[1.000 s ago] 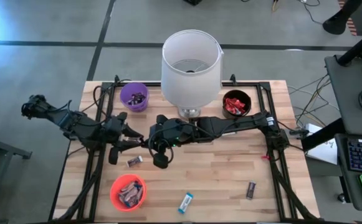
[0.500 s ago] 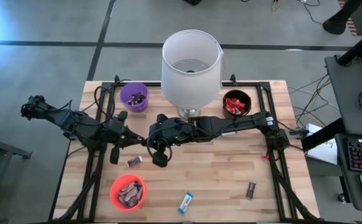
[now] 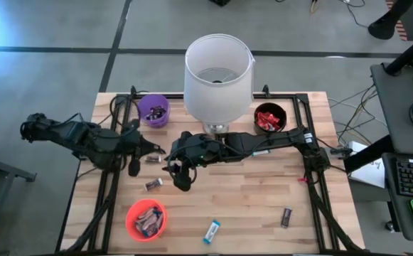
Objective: Organize candy in baskets
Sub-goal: Put the brown chocolate bar into the purple bucket
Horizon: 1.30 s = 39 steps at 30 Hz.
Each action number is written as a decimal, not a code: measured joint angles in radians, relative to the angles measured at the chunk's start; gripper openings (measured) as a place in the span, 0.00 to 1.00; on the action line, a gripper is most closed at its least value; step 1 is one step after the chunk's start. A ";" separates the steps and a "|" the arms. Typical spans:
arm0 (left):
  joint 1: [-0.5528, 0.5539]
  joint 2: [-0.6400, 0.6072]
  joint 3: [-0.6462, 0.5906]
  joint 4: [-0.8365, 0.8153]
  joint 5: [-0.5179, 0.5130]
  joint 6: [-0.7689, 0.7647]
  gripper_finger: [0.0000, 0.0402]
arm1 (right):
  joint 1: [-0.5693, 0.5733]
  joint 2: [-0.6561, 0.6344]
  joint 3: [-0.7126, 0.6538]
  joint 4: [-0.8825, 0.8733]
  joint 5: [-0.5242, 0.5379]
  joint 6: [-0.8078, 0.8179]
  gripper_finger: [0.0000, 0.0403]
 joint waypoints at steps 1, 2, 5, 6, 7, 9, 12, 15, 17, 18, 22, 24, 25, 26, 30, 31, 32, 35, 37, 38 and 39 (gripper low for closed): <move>0.023 -0.008 0.000 -0.024 0.000 0.003 0.00 | 0.000 0.000 0.000 -0.014 0.000 0.001 0.39; 0.051 -0.015 0.000 -0.051 0.001 0.008 0.00 | 0.000 0.000 0.000 -0.033 0.002 0.008 0.40; 0.150 -0.043 0.000 -0.123 0.003 0.044 0.00 | 0.000 0.000 0.000 -0.102 0.005 0.083 0.42; 0.188 -0.053 0.000 -0.146 0.004 0.060 0.00 | 0.000 0.000 0.000 -0.135 0.004 0.115 0.42; 0.229 -0.062 0.000 -0.167 0.008 0.079 0.00 | 0.000 0.000 0.000 -0.171 0.003 0.145 0.42; 0.314 -0.077 0.000 -0.204 0.028 0.126 0.00 | 0.000 0.000 0.000 -0.244 0.003 0.195 0.41; 0.452 -0.095 0.000 -0.226 0.046 0.190 0.00 | 0.000 0.000 0.000 -0.333 0.004 0.252 0.40; 0.587 -0.101 0.000 -0.221 0.059 0.259 0.00 | 0.001 0.000 0.000 -0.388 0.007 0.284 0.39; 0.678 -0.086 0.000 -0.218 0.093 0.322 0.00 | 0.001 0.000 -0.001 -0.398 0.007 0.300 0.38; 0.724 -0.075 0.000 -0.218 0.114 0.353 0.00 | 0.001 0.000 -0.002 -0.399 0.007 0.305 0.38; 0.903 -0.009 0.000 -0.207 0.228 0.451 0.00 | 0.001 0.000 -0.002 -0.398 0.008 0.324 0.38; 0.983 0.024 0.000 -0.170 0.287 0.481 0.00 | 0.001 0.000 -0.002 -0.397 0.008 0.334 0.38; 1.019 0.037 0.000 -0.145 0.311 0.489 0.00 | 0.002 0.000 -0.002 -0.396 0.008 0.338 0.38; 1.049 0.049 0.000 -0.120 0.330 0.493 0.00 | 0.003 0.000 -0.002 -0.395 0.008 0.341 0.38; 1.130 0.084 0.000 -0.068 0.387 0.501 0.02 | 0.008 0.000 -0.003 -0.395 0.008 0.342 0.39; 1.143 0.092 0.000 -0.070 0.392 0.506 0.03 | 0.009 0.000 -0.003 -0.395 0.009 0.343 0.38; 1.152 0.101 0.000 -0.077 0.392 0.511 0.04 | 0.009 0.000 -0.003 -0.395 0.008 0.343 0.38; 1.164 0.125 0.000 -0.108 0.392 0.533 0.09 | 0.009 0.000 -0.003 -0.395 0.009 0.353 0.38; 1.165 0.143 0.000 -0.127 0.392 0.548 0.13 | 0.009 0.000 -0.003 -0.395 0.025 0.358 0.39; 1.164 0.152 0.000 -0.131 0.392 0.558 0.15 | 0.009 0.000 -0.003 -0.397 0.039 0.359 0.39; 1.164 0.160 0.000 -0.131 0.392 0.561 0.17 | 0.009 0.000 -0.003 -0.401 0.051 0.359 0.40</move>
